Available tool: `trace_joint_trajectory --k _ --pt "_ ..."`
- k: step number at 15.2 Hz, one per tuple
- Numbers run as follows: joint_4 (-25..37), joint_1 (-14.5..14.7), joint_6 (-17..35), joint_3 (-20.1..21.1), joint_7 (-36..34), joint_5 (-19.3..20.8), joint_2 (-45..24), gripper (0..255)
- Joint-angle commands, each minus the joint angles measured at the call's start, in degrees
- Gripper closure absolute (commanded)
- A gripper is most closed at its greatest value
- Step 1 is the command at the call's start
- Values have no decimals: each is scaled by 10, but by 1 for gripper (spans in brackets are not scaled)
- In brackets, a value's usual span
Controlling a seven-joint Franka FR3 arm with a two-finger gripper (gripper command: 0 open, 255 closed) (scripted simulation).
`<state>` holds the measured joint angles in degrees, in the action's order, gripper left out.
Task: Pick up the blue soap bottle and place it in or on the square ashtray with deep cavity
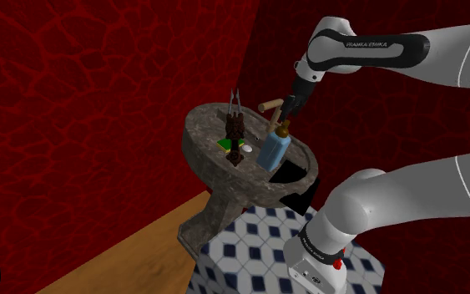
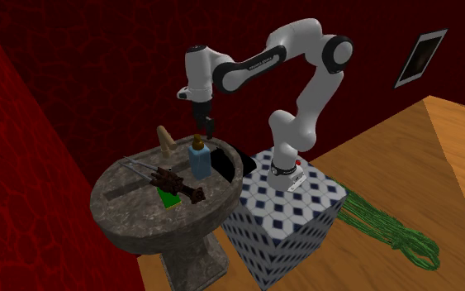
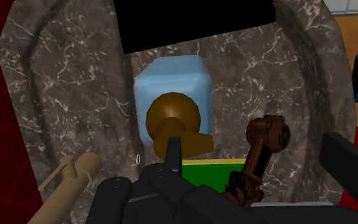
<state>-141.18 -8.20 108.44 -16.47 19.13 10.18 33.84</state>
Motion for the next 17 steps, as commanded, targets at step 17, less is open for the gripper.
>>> trace_joint_trajectory --k 17 --pt "-20 -8 100 -52 49 16 -76 0"
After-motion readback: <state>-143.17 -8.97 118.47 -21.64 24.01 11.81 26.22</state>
